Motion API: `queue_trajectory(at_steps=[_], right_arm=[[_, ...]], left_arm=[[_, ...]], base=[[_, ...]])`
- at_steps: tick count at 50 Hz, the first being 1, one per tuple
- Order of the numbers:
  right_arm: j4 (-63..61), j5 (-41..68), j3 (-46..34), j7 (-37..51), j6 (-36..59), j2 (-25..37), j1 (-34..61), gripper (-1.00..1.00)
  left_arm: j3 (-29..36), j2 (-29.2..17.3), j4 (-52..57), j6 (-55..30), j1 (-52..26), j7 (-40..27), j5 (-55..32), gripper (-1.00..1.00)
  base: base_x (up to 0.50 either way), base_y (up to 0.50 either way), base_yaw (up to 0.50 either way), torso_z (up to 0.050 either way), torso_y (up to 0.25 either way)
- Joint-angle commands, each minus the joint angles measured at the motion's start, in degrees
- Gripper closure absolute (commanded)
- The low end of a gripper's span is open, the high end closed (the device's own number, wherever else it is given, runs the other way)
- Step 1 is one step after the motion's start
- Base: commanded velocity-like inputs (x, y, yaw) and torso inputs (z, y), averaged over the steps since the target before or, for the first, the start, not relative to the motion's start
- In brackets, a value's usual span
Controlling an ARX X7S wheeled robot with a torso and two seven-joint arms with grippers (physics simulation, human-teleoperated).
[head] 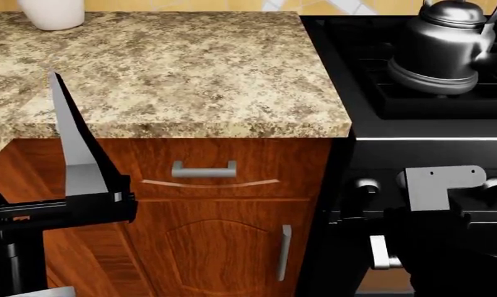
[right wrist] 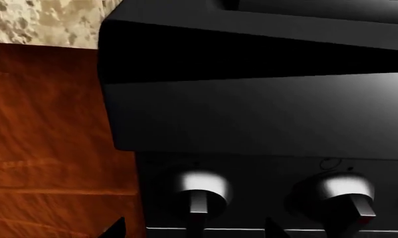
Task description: Pick the kettle from the counter and place it on a stove burner. Then turn the burner on.
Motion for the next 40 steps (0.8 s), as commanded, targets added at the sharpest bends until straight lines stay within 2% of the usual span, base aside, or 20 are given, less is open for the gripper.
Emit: queue_trajectory(at_steps=[1,40], right_arm=[[1.7,-0.3,-0.3,-0.6,0.0,-0.3,0.5,-1.00],[16.0,-6.6,-5.3,-7.5,-0.2,-5.5,7.2,-1.00]], left_arm=[[-5.1,0.6,0.4,0.0,5.4,0.0,0.0,-1.00],[-5.4,1.0,0.4,-0.5,5.3,0.1,-0.5,-1.00]], base=[[0.00,0.00,0.00,-0.010,0.000],[0.00,0.00,0.00,-0.005,0.000]])
